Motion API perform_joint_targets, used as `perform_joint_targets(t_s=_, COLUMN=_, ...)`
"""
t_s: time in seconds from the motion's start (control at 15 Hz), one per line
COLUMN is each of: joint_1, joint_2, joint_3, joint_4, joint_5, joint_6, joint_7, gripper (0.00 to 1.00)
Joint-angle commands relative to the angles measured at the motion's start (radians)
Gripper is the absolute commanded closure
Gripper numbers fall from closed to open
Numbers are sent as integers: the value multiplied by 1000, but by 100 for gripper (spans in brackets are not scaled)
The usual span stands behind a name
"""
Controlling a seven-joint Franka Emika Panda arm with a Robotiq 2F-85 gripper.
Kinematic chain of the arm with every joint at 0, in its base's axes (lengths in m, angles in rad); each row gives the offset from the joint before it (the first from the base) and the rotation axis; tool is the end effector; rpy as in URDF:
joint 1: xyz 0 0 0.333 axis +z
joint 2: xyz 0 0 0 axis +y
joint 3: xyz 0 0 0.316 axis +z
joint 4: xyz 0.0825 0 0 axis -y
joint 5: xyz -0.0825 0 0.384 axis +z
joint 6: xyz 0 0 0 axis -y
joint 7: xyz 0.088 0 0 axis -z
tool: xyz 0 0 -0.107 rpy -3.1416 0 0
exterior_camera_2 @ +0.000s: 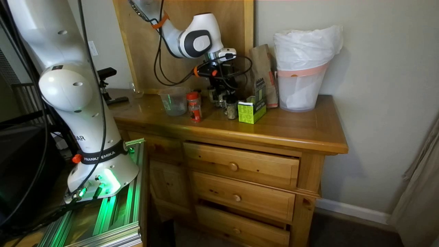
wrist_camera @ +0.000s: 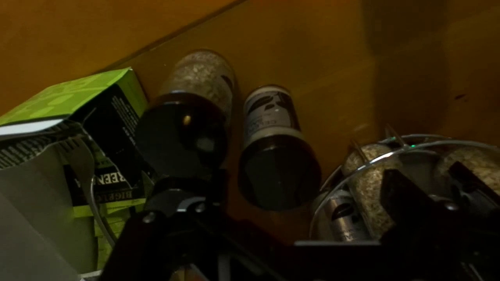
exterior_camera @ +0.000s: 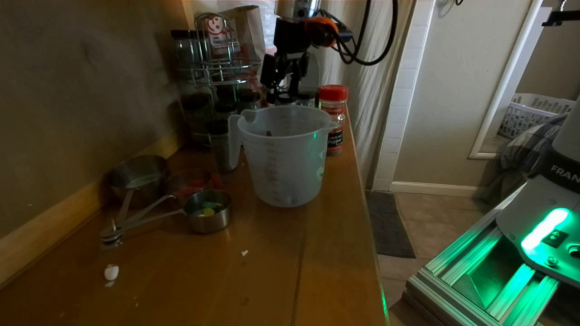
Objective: Remove one container from the top part of the seasoning rack and put it on the table
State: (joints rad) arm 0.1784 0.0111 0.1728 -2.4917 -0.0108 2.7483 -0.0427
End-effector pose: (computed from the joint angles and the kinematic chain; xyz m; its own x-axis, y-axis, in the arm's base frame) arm 0.4623 0.1699 0.3066 0.8916 0.3822 0.2428 0.3906 -0.9205 0.0149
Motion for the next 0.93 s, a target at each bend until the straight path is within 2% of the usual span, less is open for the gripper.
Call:
perform_joint_targets(t_s=0.0, joint_1=7, joint_2=-37, joint_3=11, joint_4=-4, joint_5=52, joint_6=5, joint_7=-36, gripper=0)
perform_joint_targets(t_s=0.53, joint_1=11, joint_2=-196, joint_3=-1, joint_4=-66, joint_5=45, joint_6=33, joint_7=-24, gripper=0)
perform_joint_targets(t_s=0.67, joint_1=40, joint_2=-235, joint_3=-24, joint_4=-77, joint_5=106, joint_6=-22, joint_7=-126, gripper=0)
perform_joint_targets(t_s=0.73, joint_1=35, joint_2=-257, joint_3=-28, joint_4=-84, joint_5=80, joint_6=-66, joint_7=-136, gripper=0)
perform_joint_targets(t_s=0.87, joint_1=51, joint_2=-311, joint_3=-55, joint_4=-110, joint_5=99, joint_6=-136, joint_7=-225, gripper=0)
